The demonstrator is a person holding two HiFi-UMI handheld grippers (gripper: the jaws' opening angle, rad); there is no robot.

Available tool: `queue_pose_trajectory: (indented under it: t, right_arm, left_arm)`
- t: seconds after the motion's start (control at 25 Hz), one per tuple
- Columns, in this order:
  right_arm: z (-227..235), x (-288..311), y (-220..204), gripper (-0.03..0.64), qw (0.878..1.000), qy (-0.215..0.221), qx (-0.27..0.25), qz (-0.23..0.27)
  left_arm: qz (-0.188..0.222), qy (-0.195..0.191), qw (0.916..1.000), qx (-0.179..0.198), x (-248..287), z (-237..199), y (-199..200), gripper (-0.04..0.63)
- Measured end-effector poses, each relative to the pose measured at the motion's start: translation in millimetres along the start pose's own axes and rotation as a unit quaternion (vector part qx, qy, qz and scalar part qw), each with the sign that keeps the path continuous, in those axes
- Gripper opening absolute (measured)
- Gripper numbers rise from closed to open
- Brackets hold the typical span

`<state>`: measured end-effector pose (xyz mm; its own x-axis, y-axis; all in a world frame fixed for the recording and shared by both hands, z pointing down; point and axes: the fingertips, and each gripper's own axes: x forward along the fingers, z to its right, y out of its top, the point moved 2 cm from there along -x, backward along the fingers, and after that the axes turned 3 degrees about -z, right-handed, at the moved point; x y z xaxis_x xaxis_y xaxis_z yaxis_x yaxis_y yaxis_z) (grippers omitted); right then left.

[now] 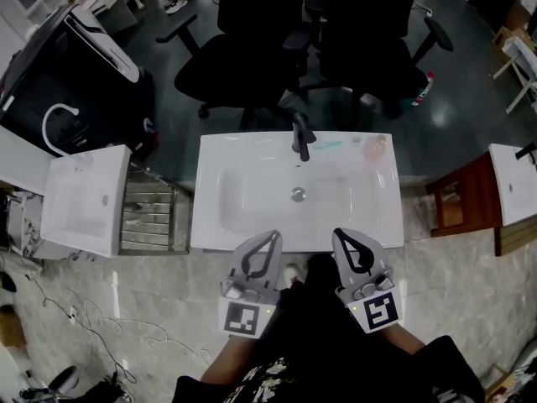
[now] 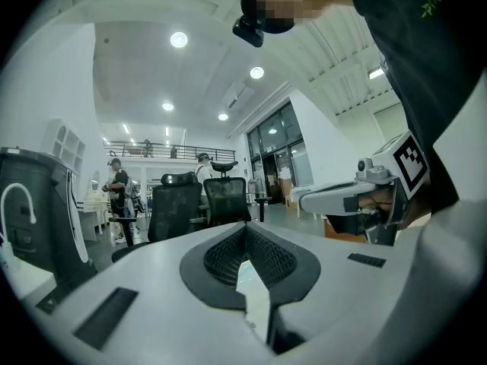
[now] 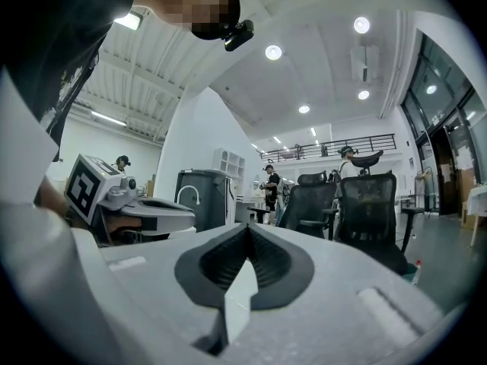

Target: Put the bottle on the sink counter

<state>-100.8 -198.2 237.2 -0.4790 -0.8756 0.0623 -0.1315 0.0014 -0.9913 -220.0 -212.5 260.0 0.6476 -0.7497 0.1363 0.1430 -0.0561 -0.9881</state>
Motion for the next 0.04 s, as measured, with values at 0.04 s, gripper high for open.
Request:
queue_pose_trajectory:
  t: [0.04]
  right_arm:
    - [2.4, -0.6, -0.7, -0.008, 1.0, 0.0, 0.0, 0.002]
  left_arm:
    - [0.002, -0.001, 0.9999, 0.01, 2.0, 1.4, 1.0, 0.017]
